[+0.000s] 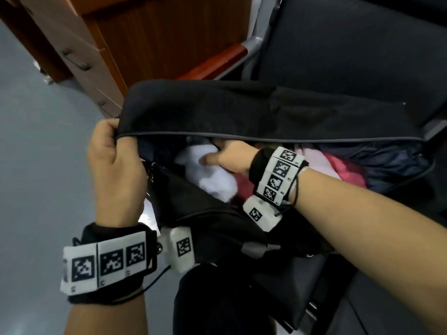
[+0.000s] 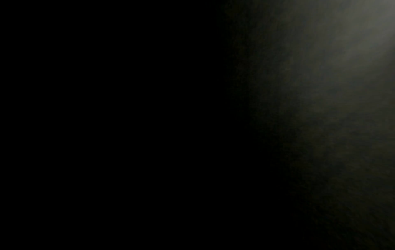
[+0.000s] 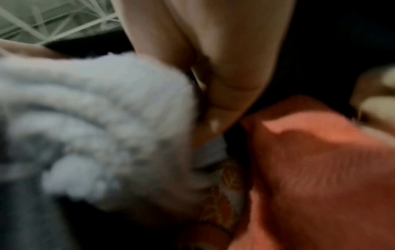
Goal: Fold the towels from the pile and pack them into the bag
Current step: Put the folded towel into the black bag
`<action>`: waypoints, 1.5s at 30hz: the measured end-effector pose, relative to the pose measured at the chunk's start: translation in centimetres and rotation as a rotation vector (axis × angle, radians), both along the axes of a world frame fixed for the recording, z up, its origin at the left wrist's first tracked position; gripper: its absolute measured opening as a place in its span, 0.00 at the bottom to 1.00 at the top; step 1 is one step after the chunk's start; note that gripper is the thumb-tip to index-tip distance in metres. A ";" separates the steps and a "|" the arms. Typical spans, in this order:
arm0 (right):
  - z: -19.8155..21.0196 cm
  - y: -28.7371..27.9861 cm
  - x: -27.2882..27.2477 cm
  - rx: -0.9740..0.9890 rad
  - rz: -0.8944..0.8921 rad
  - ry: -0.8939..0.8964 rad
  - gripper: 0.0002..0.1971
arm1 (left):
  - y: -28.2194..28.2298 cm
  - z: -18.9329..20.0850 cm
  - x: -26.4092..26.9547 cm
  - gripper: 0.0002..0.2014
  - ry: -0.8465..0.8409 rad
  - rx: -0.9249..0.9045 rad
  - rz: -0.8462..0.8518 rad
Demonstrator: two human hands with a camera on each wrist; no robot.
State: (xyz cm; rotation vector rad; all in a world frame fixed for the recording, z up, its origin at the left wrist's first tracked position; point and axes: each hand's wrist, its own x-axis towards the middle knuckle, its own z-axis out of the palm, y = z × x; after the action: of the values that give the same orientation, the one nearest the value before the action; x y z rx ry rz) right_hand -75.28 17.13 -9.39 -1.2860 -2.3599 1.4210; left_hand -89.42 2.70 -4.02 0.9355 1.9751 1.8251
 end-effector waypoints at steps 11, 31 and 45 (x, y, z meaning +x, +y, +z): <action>-2.7 -0.6 -0.4 0.360 0.250 -0.398 0.32 | -0.4 -0.4 0.3 0.08 0.032 -0.018 -0.017; 4.8 -6.3 18.1 0.438 0.058 -0.171 0.26 | -2.3 3.4 8.2 0.28 0.459 -0.534 -0.099; 3.8 -23.9 60.9 0.354 -0.754 -0.338 0.21 | -2.7 -0.5 49.2 0.10 0.455 -0.297 -0.957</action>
State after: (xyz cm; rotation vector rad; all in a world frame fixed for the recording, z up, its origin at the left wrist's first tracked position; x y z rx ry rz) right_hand -14.39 -6.82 -5.62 -2.0855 -1.8058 0.5717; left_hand -40.22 0.04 -4.47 1.8630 1.4741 0.8100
